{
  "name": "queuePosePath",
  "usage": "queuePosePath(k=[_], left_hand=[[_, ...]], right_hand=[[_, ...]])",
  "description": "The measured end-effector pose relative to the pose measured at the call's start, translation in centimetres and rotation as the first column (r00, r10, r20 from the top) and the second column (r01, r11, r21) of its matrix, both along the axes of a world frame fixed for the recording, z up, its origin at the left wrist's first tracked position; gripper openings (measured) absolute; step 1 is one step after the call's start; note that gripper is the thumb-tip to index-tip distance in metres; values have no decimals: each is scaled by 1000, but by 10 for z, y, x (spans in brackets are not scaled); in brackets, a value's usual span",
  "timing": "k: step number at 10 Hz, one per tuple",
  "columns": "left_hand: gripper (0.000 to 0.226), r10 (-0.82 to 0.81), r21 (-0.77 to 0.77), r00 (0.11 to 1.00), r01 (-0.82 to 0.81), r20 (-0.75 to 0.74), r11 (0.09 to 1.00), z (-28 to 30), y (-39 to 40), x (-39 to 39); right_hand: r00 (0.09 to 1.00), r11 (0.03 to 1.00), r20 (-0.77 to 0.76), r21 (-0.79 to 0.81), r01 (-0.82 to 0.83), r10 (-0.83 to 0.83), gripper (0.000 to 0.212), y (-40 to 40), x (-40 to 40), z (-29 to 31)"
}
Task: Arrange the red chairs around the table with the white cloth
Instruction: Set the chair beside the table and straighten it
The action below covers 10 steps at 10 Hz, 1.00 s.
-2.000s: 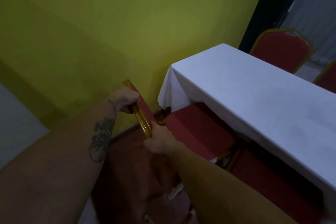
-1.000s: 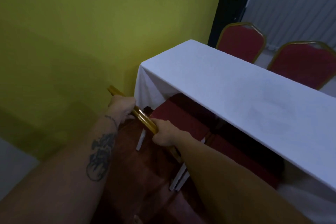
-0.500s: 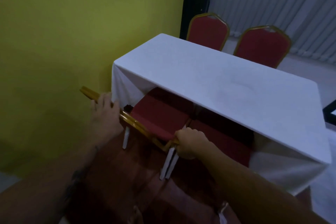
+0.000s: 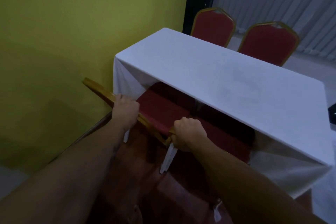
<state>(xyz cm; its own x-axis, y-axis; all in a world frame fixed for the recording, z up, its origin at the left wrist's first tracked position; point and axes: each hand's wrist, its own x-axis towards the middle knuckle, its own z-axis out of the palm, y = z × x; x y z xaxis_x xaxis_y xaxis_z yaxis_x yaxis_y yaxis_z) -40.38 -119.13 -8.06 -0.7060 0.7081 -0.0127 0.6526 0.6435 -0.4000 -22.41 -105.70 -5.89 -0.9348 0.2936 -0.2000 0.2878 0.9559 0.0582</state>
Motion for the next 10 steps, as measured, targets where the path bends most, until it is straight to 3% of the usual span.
queuePosePath(k=[4,6,7,8,10], left_hand=[[21,45,-16,999,-46,-22,999,3,16,-21],[12,60,-9,998,-60,-8,998,5,18,-14],[15,65,-30,997,-64,38,998,13,18,-10],[25,58,-60,980,-48,191,997,26,20,-7],[43,110,74,830,-179,547,981,67,35,1]], right_hand=[[999,999,12,-25,47,-47,24,9,-30,0],[998,996,31,-60,65,-63,16,9,-26,5],[993,990,98,-116,84,-73,31,11,-25,11],[984,958,121,-239,156,-130,50,22,-23,17],[981,887,43,-420,189,-189,45,49,-28,41]])
